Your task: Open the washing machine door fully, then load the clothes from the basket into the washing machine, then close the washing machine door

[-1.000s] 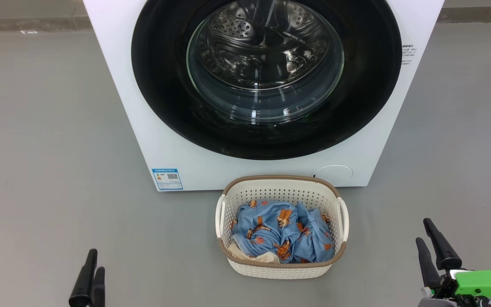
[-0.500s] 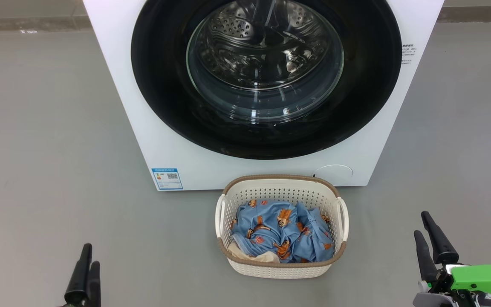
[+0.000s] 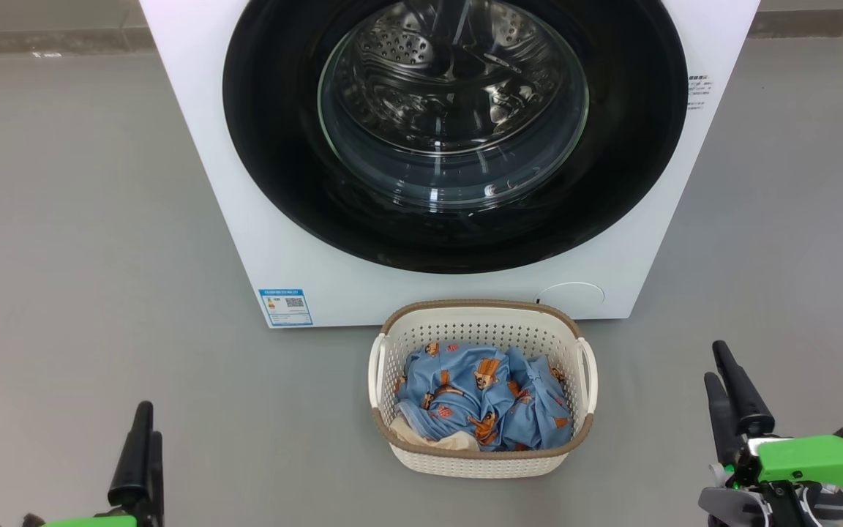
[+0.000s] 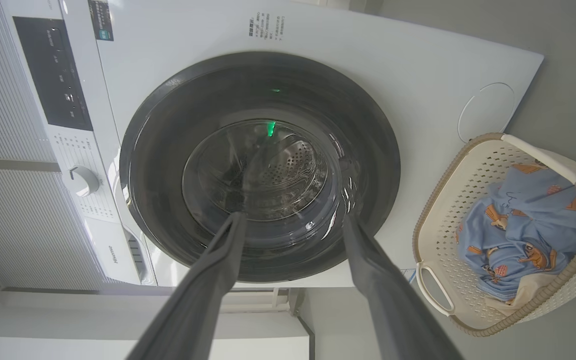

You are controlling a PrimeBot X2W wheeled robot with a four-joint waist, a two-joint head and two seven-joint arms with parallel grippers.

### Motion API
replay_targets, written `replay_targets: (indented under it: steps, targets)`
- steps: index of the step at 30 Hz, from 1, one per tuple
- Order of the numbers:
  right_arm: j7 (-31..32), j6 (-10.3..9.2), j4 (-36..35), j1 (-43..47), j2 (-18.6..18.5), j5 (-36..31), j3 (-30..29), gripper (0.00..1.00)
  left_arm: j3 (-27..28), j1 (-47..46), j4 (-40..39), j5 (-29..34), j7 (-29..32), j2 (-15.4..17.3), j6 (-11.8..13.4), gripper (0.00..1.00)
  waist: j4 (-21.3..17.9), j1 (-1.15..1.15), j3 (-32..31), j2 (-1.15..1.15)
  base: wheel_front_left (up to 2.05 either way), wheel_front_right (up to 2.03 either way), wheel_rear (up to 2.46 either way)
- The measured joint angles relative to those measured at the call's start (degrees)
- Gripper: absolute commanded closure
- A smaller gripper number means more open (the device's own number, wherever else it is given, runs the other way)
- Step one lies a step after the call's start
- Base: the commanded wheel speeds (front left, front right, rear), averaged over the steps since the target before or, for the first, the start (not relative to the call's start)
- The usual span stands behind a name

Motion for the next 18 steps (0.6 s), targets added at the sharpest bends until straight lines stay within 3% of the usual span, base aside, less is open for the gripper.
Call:
replay_targets:
  steps: [18]
  targets:
    - [-2.79,0.0,-2.0,-1.7,-0.16,-9.43,2.88,0.0,-5.55,-1.31,-0.7,9.15,-4.85,4.27,0.0,0.0,0.03,0.0,-0.07,0.0,0.0,0.0,0.0]
